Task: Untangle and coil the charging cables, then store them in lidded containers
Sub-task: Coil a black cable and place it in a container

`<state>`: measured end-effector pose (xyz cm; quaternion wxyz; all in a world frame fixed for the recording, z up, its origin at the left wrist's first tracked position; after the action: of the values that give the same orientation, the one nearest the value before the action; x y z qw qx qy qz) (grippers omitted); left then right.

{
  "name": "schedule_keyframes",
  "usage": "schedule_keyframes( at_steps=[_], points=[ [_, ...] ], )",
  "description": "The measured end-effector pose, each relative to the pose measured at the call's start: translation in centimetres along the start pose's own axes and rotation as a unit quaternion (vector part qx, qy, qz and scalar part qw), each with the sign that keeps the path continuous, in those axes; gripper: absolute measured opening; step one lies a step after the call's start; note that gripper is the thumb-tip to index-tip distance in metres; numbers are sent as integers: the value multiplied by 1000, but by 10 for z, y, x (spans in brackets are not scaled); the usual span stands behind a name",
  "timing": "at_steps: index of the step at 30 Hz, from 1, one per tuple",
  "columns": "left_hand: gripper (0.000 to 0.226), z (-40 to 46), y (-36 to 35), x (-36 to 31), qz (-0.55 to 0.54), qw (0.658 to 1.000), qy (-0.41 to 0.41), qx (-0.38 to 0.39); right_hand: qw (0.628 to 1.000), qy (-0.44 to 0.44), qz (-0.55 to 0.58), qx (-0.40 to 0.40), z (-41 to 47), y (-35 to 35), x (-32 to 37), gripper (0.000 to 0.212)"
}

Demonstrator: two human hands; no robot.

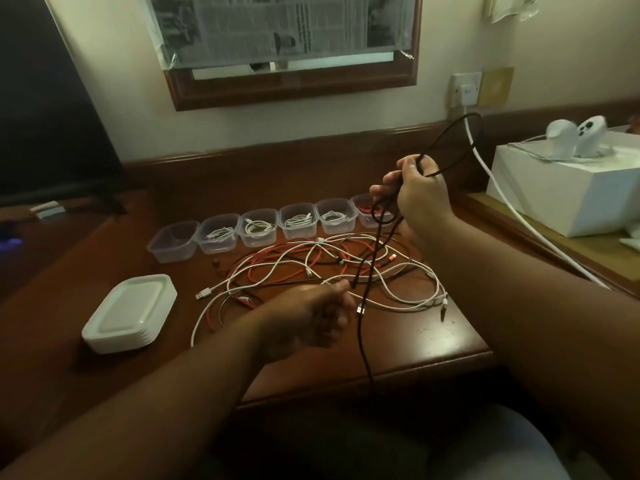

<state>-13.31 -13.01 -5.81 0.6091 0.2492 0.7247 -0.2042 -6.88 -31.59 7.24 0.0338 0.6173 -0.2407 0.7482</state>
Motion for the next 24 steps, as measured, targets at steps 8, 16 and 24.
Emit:
schedule_keyframes(
  at_steps=[8, 16, 24],
  points=[
    [26, -4, 1, -15, 151, 980, -74, -103, 997, -16, 49, 49, -37, -44, 6, 19],
    [32, -39, -4, 17, 144, 989, -20, -31, 997, 43, 7, 69, -49, -28, 47, 20],
    [14, -83, 74, 0, 113, 954, -49, -272, 803, -186, -419, 381, -104, -40, -47, 26]
  ],
)
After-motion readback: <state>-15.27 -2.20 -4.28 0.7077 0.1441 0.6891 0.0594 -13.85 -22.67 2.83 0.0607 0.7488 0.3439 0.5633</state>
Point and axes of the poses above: each hand's wrist, its own z-axis towards the middle knuckle, its own y-axis out of the back of the hand, x = y × z, the point moved 10 cm from there along z, towards the middle knuckle, and after that the axes turned 8 degrees about -y, right-handed, at the moved point
